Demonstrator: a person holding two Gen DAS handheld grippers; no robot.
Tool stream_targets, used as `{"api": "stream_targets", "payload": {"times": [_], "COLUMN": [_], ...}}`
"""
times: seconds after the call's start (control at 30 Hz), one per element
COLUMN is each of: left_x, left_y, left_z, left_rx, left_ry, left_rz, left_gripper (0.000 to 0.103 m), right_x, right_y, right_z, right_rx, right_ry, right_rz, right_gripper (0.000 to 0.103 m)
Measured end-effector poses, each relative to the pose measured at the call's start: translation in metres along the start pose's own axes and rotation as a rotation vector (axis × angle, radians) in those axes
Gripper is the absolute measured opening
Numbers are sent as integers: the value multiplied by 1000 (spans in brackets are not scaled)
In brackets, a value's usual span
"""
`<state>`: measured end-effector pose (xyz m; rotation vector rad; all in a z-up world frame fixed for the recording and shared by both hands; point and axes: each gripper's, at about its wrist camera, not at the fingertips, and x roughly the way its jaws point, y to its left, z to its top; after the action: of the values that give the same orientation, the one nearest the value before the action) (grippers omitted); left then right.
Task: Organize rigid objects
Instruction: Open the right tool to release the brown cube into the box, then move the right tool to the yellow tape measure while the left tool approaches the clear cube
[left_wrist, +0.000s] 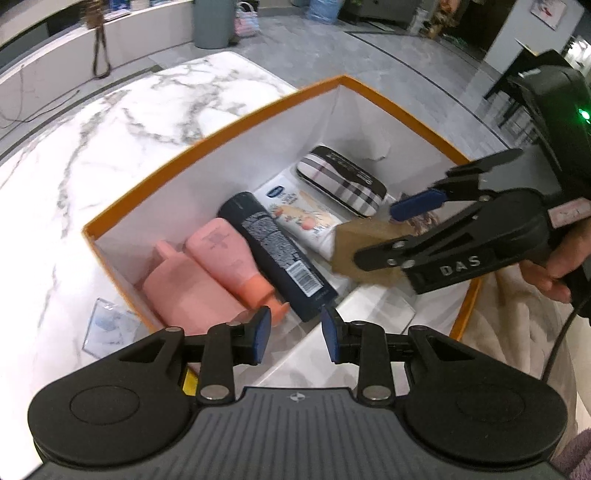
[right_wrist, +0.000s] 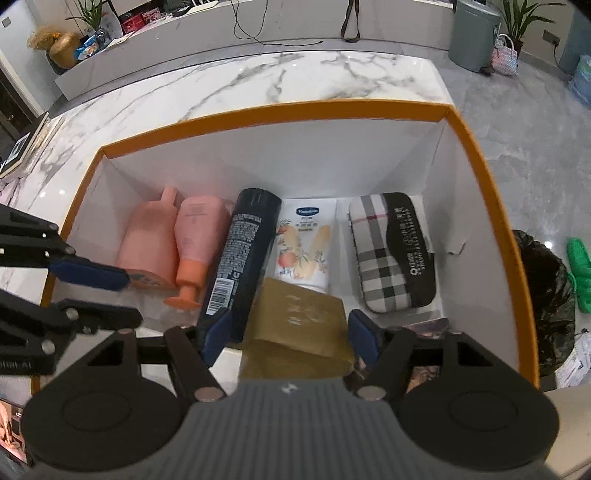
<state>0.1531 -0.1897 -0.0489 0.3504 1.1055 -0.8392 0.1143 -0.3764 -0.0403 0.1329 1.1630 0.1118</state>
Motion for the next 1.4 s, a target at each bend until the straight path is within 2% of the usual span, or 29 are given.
{"api": "stream_targets", "payload": {"times": [0.33, 0.6, 0.7, 0.9, 0.97, 1.27, 1.4], "left_x": [-45, -90, -101, -110, -111, -111, -104], "left_y": [13, 25, 30, 43, 47, 65, 72], "left_z": [-19, -42, -47, -60, -66, -96, -106], "left_rx": [-72, -162, -196, -223, -226, -249, -235], "left_ry": [-87, -194, -205, -222, -226, -224, -205], "left_rz": [43, 61, 91, 98, 99, 127, 124], "left_gripper": [38, 40, 40, 39, 40, 39, 39], "right_x": [-19, -43, -51, -63, -63, -45, -33], "right_y": [17, 64, 85, 138, 153, 203, 221], "right_z": [-7, -8, -6, -9, -10, -7, -8], "right_rx": [-17, -123, -170, -353, -406, -613, -766], "right_ry": [-37, -149, -180, -250, -254, -218, -178], "right_rz": [-9, 11, 34, 65, 63, 30, 23], "right_gripper": [71, 71, 71, 70, 66, 50, 49]}}
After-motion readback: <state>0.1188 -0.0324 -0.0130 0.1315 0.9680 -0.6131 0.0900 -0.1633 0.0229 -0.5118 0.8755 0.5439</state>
